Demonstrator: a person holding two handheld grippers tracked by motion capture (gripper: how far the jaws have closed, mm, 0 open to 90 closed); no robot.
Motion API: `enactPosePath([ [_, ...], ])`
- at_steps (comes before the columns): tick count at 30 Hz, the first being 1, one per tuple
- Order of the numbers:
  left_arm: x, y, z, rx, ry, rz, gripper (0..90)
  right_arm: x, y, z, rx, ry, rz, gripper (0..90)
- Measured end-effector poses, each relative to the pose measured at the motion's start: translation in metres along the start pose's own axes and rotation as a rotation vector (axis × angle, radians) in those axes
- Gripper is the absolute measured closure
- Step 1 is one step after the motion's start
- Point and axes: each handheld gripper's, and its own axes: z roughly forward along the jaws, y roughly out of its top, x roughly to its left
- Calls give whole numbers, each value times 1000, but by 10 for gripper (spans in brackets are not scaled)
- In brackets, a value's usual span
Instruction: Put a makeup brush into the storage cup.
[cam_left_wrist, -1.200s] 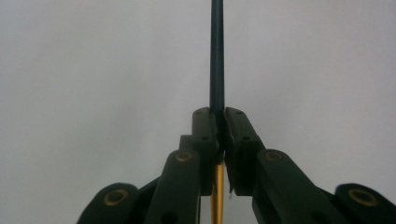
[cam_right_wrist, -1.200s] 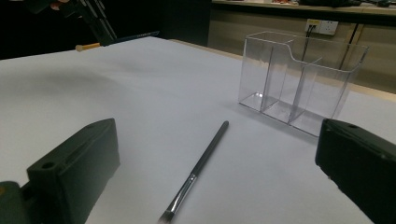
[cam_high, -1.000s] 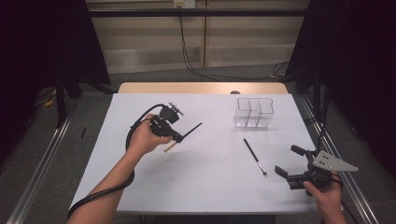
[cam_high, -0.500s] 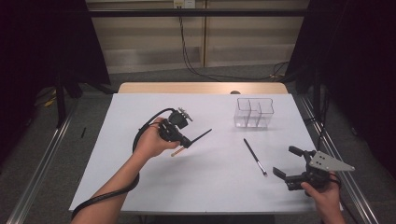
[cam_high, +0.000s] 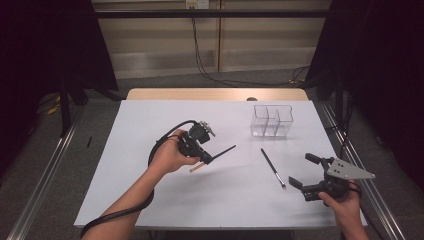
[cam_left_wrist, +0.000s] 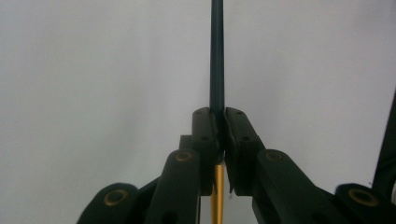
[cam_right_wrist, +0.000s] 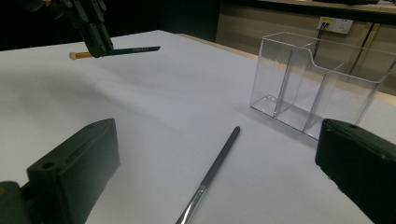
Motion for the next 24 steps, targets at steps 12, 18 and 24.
enactPosePath([
  [12, -10, -2, 10, 31, -30, 41, 835, 1, 4, 10, 24, 36, -14, 0],
  [18, -14, -3, 12, 32, -36, 51, 835, 0, 7, 12, 37, 42, -20, 0],
  [24, -17, -2, 13, 38, -47, 66, 835, 0, 9, 13, 51, 47, -12, 0],
])
